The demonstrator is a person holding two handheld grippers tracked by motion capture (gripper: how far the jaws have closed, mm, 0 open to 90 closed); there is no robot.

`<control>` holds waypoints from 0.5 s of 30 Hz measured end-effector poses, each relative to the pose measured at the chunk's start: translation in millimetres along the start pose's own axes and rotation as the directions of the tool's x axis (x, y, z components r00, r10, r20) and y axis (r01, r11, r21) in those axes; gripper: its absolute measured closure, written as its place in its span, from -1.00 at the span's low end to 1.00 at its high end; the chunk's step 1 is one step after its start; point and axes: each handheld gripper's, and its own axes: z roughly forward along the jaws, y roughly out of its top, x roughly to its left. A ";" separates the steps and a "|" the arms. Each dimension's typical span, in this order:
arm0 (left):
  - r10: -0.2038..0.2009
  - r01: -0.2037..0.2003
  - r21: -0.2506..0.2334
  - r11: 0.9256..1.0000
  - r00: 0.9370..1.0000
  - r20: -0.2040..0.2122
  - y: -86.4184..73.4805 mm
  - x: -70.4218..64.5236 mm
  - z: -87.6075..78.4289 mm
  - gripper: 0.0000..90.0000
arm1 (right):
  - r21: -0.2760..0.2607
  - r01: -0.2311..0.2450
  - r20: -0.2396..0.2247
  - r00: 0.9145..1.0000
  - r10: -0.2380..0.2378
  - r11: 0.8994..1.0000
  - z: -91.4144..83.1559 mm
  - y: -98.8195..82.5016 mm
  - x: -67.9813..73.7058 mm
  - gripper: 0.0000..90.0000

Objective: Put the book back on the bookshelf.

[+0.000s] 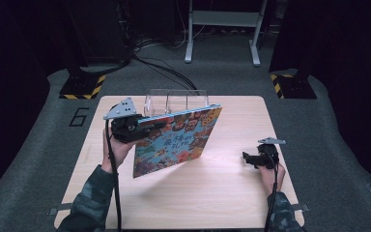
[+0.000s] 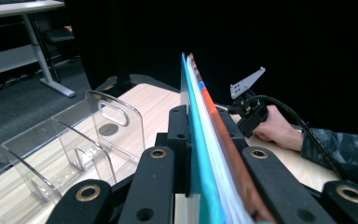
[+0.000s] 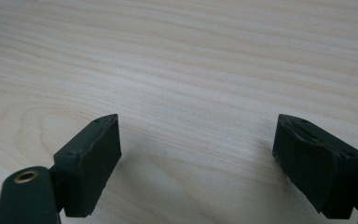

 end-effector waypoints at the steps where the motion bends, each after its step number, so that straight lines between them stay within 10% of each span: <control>1: 0.000 0.000 -0.009 1.000 1.000 -0.004 3.7 0.0 -3.6 0.79 | 0.000 0.000 0.000 1.000 0.000 1.000 0.0 0.0 0.1 -0.68; 15: 0.001 -0.003 -0.027 1.000 0.996 -0.092 12.9 6.7 -29.2 0.79 | 0.004 0.023 0.020 1.000 -0.023 1.000 1.4 0.0 2.0 -0.69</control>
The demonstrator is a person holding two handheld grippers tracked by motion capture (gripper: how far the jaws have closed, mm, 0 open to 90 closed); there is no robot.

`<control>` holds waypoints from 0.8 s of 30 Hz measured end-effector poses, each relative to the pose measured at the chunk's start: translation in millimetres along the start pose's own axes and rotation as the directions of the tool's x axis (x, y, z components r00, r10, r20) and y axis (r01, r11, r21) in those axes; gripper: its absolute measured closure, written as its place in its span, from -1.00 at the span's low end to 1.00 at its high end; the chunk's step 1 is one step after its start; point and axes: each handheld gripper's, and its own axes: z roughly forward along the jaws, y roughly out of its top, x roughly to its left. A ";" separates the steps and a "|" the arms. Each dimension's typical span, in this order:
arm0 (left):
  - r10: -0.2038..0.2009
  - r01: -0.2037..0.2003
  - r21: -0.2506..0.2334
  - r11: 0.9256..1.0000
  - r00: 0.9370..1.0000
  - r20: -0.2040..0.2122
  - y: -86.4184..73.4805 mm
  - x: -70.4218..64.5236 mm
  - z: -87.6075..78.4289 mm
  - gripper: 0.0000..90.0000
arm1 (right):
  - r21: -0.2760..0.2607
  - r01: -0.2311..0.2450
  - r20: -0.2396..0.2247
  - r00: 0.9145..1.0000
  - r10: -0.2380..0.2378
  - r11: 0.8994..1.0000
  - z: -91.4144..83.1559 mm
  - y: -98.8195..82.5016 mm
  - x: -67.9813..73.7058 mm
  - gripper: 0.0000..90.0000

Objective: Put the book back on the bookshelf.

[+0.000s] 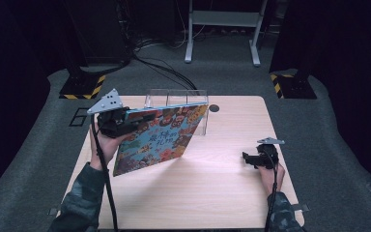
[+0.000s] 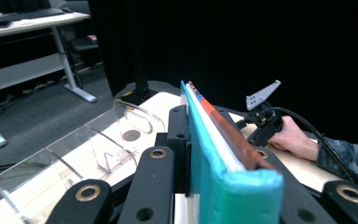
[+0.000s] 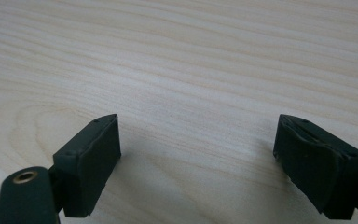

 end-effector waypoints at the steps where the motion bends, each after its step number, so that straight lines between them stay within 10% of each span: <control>1: -0.004 0.004 -0.005 1.000 1.000 -0.010 -0.1 0.9 -1.5 0.79 | 0.000 0.006 0.004 1.000 -0.006 1.000 0.2 -0.1 0.4 -0.69; 24: -0.039 0.035 -0.029 0.999 0.989 -0.143 -4.4 21.5 -35.1 0.79 | -0.001 -0.007 0.018 1.000 0.007 1.000 2.2 0.6 2.5 -0.74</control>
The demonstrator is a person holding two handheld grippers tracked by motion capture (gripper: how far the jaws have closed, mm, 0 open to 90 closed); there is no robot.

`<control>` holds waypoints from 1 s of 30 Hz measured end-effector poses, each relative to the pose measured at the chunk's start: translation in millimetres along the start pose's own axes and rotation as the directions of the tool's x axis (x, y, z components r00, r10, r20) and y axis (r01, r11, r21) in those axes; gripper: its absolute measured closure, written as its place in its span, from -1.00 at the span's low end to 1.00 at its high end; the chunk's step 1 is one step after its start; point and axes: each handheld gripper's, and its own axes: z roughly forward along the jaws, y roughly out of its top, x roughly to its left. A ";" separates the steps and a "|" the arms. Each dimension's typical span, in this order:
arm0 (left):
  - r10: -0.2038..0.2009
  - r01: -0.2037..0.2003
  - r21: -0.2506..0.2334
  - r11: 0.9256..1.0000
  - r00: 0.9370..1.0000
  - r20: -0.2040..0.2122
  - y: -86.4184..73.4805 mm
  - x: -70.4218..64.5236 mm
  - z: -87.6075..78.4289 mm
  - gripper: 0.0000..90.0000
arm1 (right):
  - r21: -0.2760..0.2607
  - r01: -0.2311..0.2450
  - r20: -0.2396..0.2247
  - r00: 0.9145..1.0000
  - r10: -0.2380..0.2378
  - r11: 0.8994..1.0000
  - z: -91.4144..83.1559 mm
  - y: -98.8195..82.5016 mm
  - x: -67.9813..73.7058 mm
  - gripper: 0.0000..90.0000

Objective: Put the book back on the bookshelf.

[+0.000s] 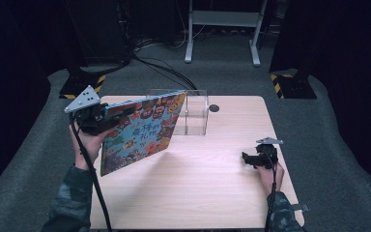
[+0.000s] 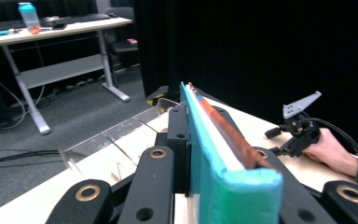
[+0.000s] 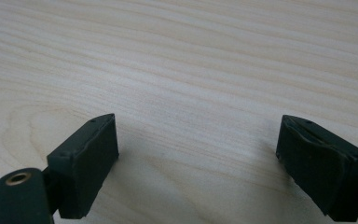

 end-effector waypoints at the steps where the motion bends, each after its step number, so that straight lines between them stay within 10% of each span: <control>1: -0.001 0.001 -0.002 1.000 1.000 -0.005 0.1 1.0 -1.0 0.79 | 0.002 0.003 -0.002 1.000 -0.003 1.000 -0.1 -0.1 -0.1 -0.74; 30: -0.070 0.059 -0.072 0.996 0.984 -0.163 -4.8 22.3 -20.6 0.79 | -0.003 0.000 0.000 1.000 0.000 1.000 0.2 0.0 -0.1 -0.74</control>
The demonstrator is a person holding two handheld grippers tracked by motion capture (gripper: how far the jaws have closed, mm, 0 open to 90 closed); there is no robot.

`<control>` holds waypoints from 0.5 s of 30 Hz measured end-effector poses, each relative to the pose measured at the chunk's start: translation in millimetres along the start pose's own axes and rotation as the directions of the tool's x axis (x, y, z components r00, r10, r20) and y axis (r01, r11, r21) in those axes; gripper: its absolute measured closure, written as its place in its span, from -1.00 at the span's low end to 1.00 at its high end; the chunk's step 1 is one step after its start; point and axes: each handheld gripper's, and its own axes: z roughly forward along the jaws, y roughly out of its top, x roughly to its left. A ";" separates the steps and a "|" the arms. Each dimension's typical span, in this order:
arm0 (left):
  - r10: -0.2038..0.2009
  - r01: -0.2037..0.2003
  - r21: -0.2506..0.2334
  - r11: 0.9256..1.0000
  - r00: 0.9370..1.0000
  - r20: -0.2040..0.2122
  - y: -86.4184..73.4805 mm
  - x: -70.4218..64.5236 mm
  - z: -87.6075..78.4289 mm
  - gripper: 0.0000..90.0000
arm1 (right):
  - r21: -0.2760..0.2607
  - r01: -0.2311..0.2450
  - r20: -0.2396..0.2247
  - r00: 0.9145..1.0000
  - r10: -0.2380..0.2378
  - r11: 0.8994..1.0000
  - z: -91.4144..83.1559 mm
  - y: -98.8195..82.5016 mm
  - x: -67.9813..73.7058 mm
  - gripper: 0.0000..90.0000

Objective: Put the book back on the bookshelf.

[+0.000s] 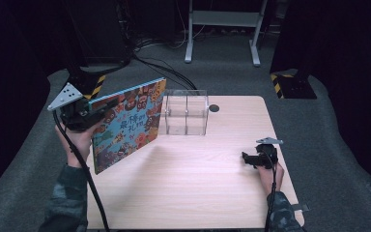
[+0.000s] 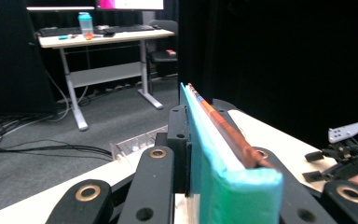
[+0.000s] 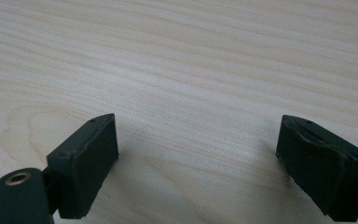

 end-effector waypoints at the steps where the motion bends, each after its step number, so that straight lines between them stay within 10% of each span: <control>1: -0.002 0.002 -0.002 1.000 1.000 -0.004 0.0 0.4 0.1 0.79 | -0.002 -0.001 0.000 1.000 0.001 1.000 0.1 -0.1 0.1 -0.74; 15: -0.015 0.014 -0.013 1.000 0.998 -0.054 -2.3 2.9 18.2 0.79 | 0.006 0.001 0.000 1.000 -0.001 1.000 -0.4 0.1 -0.2 -0.74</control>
